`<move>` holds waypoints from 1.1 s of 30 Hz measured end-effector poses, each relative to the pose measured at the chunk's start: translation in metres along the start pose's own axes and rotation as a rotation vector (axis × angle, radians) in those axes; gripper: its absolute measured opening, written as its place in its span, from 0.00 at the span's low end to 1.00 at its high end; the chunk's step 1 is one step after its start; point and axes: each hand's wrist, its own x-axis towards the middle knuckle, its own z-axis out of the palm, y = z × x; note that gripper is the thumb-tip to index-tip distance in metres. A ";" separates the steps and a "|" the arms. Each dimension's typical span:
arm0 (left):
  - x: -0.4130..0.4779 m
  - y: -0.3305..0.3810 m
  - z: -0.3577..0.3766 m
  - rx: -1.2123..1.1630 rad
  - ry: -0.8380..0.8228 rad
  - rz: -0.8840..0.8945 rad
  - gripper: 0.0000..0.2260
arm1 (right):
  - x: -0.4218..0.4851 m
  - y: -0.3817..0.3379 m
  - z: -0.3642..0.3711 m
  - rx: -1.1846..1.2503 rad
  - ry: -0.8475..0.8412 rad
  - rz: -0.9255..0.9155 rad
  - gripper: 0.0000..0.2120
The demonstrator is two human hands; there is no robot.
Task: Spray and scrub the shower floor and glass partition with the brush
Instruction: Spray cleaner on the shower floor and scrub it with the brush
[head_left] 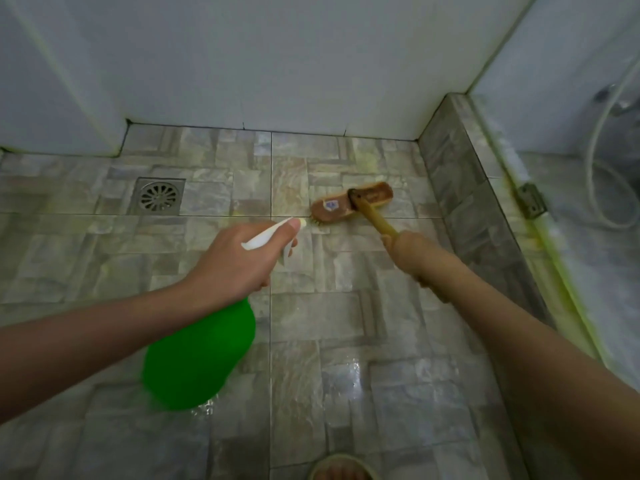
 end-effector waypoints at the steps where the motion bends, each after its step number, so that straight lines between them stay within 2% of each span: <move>1: 0.002 0.002 0.004 0.010 -0.001 0.011 0.22 | 0.000 0.009 -0.002 0.017 -0.009 -0.003 0.20; 6: 0.013 0.013 0.027 0.000 0.002 0.001 0.22 | -0.093 0.090 0.046 0.076 -0.015 0.116 0.20; 10: 0.024 0.018 0.040 -0.027 0.042 0.014 0.26 | -0.020 0.079 0.022 0.055 0.004 0.086 0.24; 13: 0.028 0.021 0.047 -0.023 0.074 0.020 0.28 | 0.022 0.070 -0.004 0.164 0.034 0.113 0.24; 16: 0.034 0.024 0.046 -0.021 0.117 -0.004 0.27 | -0.025 0.092 0.021 0.111 0.010 0.134 0.24; 19: 0.044 0.027 0.042 -0.084 0.150 -0.047 0.24 | -0.060 0.096 0.032 0.168 0.006 0.188 0.22; 22: 0.050 0.028 0.040 -0.114 0.152 -0.042 0.22 | 0.005 0.075 -0.004 0.156 0.014 0.150 0.23; 24: 0.051 0.027 0.042 -0.120 0.138 -0.021 0.26 | 0.053 0.059 -0.037 0.205 0.021 0.144 0.22; 27: 0.051 0.029 0.044 -0.161 0.131 0.010 0.16 | 0.073 0.051 -0.049 0.268 0.033 0.139 0.20; 28: 0.051 0.029 0.045 -0.178 0.140 0.009 0.16 | 0.061 0.054 -0.038 0.276 0.056 0.136 0.20; 31: 0.056 0.028 0.045 -0.186 0.171 0.007 0.31 | 0.014 0.064 0.005 0.298 0.063 0.160 0.22; 33: 0.059 0.027 0.045 -0.190 0.181 0.010 0.38 | 0.016 0.059 0.004 0.269 0.059 0.178 0.23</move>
